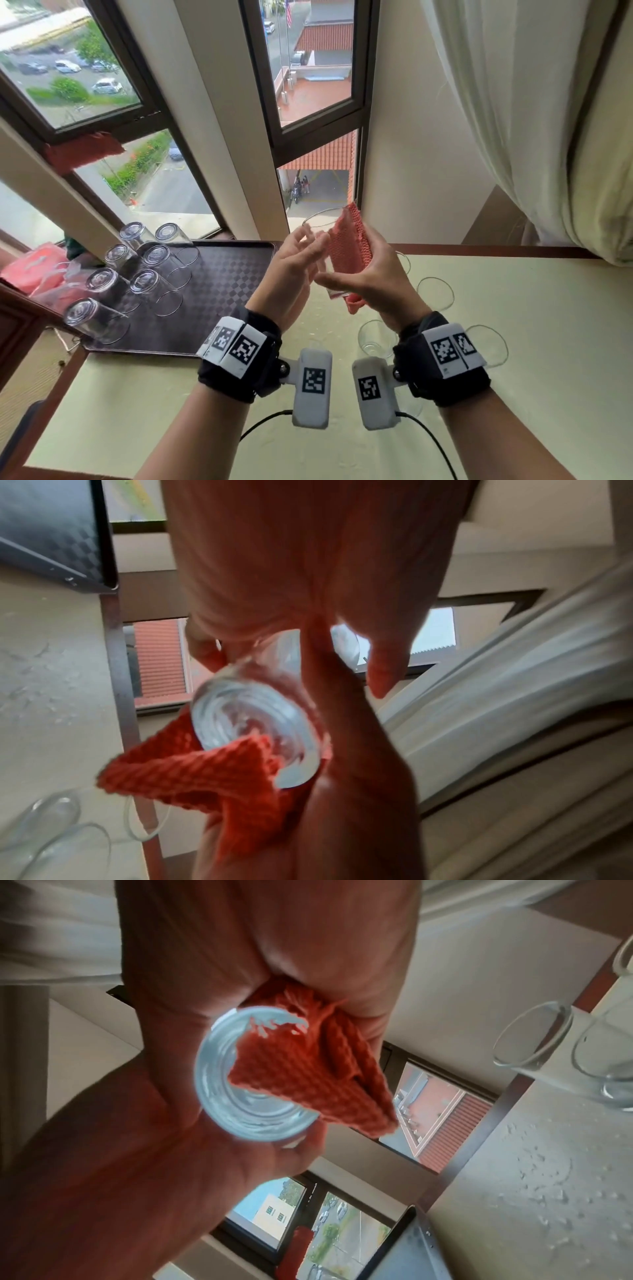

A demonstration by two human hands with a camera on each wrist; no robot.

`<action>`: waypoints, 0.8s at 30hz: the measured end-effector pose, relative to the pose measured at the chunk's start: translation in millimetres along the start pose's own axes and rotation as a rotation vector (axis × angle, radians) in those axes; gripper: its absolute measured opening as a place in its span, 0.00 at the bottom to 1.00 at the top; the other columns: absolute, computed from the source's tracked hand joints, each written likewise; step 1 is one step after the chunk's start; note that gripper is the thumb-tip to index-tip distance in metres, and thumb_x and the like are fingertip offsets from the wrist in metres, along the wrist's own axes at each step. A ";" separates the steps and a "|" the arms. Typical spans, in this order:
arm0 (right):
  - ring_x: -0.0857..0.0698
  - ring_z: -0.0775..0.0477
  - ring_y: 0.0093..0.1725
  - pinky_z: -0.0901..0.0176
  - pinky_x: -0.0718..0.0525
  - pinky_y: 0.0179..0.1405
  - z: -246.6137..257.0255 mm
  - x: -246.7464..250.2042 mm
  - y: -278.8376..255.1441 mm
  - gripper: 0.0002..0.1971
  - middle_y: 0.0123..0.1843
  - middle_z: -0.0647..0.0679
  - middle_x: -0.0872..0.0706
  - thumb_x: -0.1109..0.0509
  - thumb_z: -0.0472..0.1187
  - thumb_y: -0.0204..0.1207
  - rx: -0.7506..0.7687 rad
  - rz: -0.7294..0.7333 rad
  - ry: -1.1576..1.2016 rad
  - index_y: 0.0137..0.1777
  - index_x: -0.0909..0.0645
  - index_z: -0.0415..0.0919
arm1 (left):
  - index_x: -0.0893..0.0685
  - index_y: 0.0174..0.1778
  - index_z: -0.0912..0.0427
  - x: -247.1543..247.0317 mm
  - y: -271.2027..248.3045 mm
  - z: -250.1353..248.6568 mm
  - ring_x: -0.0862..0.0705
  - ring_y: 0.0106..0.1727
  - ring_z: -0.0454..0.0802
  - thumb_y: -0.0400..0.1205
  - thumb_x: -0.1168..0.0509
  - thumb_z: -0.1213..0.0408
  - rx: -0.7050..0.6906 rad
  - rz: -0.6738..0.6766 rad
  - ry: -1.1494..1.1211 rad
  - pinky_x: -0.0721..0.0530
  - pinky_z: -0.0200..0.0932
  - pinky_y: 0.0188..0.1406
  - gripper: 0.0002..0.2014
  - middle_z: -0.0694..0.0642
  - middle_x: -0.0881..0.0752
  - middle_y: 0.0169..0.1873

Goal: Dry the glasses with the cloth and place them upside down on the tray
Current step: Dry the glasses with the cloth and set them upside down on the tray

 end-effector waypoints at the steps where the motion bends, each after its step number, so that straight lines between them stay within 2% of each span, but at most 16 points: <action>1: 0.11 0.53 0.56 0.54 0.10 0.54 2.5 -2.3 -0.7 0.38 0.59 0.48 0.12 0.11 0.36 0.60 0.028 0.001 -0.024 0.69 0.25 0.47 | 0.31 0.73 0.70 -2.5 0.7 0.7 0.14 0.64 0.52 0.83 0.33 0.58 0.011 0.013 -0.003 0.16 0.48 0.64 0.28 0.59 0.12 0.58; 2: 0.11 0.52 0.57 0.53 0.09 0.53 2.3 -5.1 -1.4 0.40 0.61 0.48 0.13 0.11 0.36 0.59 0.045 0.013 -0.026 0.69 0.26 0.49 | 0.34 0.75 0.69 -4.7 1.3 0.4 0.13 0.63 0.51 0.82 0.31 0.57 0.020 0.013 0.005 0.15 0.46 0.63 0.31 0.57 0.12 0.56; 4: 0.11 0.47 0.60 0.49 0.09 0.52 -1.4 -9.5 -1.0 0.39 0.62 0.45 0.13 0.12 0.38 0.59 0.037 0.053 0.019 0.69 0.25 0.53 | 0.39 0.80 0.69 -3.4 2.6 -0.2 0.16 0.69 0.54 0.73 0.23 0.49 0.024 -0.025 0.025 0.17 0.49 0.69 0.47 0.62 0.16 0.63; 5: 0.11 0.43 0.60 0.49 0.09 0.51 -2.8 -11.5 -1.0 0.36 0.62 0.43 0.13 0.14 0.39 0.59 0.016 0.082 0.068 0.67 0.24 0.55 | 0.39 0.81 0.68 -2.6 3.0 -1.2 0.17 0.70 0.56 0.70 0.21 0.44 0.013 -0.034 0.034 0.17 0.51 0.69 0.52 0.64 0.18 0.66; 6: 0.11 0.40 0.60 0.49 0.09 0.53 -3.9 -13.9 -1.1 0.35 0.62 0.41 0.12 0.14 0.39 0.58 -0.008 0.121 0.133 0.66 0.23 0.56 | 0.35 0.80 0.67 -4.1 2.2 -2.8 0.17 0.68 0.57 0.68 0.22 0.41 0.003 -0.021 0.034 0.16 0.53 0.67 0.52 0.65 0.18 0.65; 8: 0.12 0.36 0.62 0.45 0.11 0.59 -8.5 -16.8 -0.9 0.39 0.63 0.38 0.13 0.10 0.43 0.52 -0.058 0.183 0.253 0.66 0.22 0.53 | 0.26 0.75 0.61 -7.7 -1.4 -0.8 0.16 0.66 0.59 0.69 0.25 0.35 0.012 0.031 0.025 0.16 0.57 0.67 0.45 0.64 0.17 0.63; 10: 0.12 0.36 0.62 0.43 0.12 0.62 -11.4 -14.4 1.5 0.45 0.63 0.39 0.12 0.08 0.52 0.45 -0.075 0.175 0.273 0.66 0.21 0.52 | 0.23 0.73 0.54 -3.5 -2.7 2.8 0.19 0.72 0.59 0.69 0.27 0.34 0.025 0.035 0.011 0.21 0.61 0.73 0.40 0.63 0.18 0.69; 12: 0.12 0.40 0.62 0.42 0.12 0.63 -8.8 -8.7 3.0 0.46 0.62 0.43 0.12 0.09 0.54 0.45 -0.051 0.099 0.186 0.68 0.22 0.54 | 0.27 0.78 0.58 9.1 1.6 7.2 0.24 0.77 0.60 0.71 0.27 0.39 0.030 -0.023 0.012 0.31 0.65 0.80 0.43 0.62 0.21 0.74; 14: 0.13 0.44 0.64 0.39 0.12 0.62 -5.8 -3.1 2.8 0.47 0.64 0.46 0.13 0.10 0.49 0.52 -0.007 0.013 0.041 0.74 0.26 0.52 | 0.35 0.83 0.65 19.4 6.0 5.8 0.25 0.78 0.60 0.76 0.25 0.49 0.019 -0.098 -0.019 0.35 0.65 0.82 0.44 0.65 0.24 0.77; 16: 0.13 0.46 0.64 0.40 0.12 0.61 -2.5 -5.5 1.0 0.48 0.65 0.47 0.14 0.10 0.41 0.57 0.034 -0.003 -0.030 0.78 0.29 0.47 | 0.42 0.85 0.64 20.8 7.2 5.9 0.26 0.79 0.58 0.74 0.23 0.54 0.029 -0.144 -0.052 0.34 0.61 0.82 0.48 0.65 0.26 0.78; 18: 0.13 0.47 0.64 0.46 0.10 0.58 -2.8 -10.8 -0.6 0.46 0.65 0.47 0.14 0.11 0.36 0.59 0.045 0.023 -0.034 0.77 0.29 0.47 | 0.48 0.86 0.59 16.3 7.2 5.4 0.24 0.78 0.57 0.70 0.18 0.51 0.029 -0.139 -0.034 0.28 0.56 0.79 0.57 0.64 0.26 0.78; 19: 0.13 0.46 0.63 0.49 0.10 0.55 -4.3 -13.5 -1.3 0.44 0.64 0.47 0.14 0.12 0.34 0.60 0.029 0.048 -0.002 0.76 0.28 0.48 | 0.49 0.86 0.55 19.0 9.0 8.3 0.23 0.77 0.56 0.68 0.18 0.49 0.027 -0.150 -0.016 0.26 0.54 0.77 0.58 0.64 0.26 0.78; 21: 0.11 0.43 0.61 0.55 0.10 0.49 -6.7 -18.6 -3.0 0.39 0.62 0.45 0.12 0.13 0.33 0.61 -0.028 0.123 0.137 0.71 0.25 0.53 | 0.47 0.86 0.52 18.3 7.7 10.2 0.23 0.76 0.58 0.71 0.20 0.48 0.038 -0.153 -0.007 0.22 0.57 0.75 0.54 0.64 0.28 0.79; 24: 0.11 0.40 0.61 0.51 0.12 0.55 -14.5 -20.9 -2.4 0.42 0.62 0.42 0.12 0.10 0.43 0.51 -0.095 0.208 0.346 0.69 0.21 0.52 | 0.34 0.81 0.59 7.0 3.4 5.0 0.23 0.74 0.67 0.73 0.26 0.43 0.023 -0.047 -0.032 0.23 0.65 0.74 0.44 0.70 0.27 0.76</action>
Point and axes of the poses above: each hand's wrist, its own y-axis towards the middle knuckle, its own x-axis out of the back of the hand, z = x × y, the point moved 9 cm from there along y, towards the middle knuckle
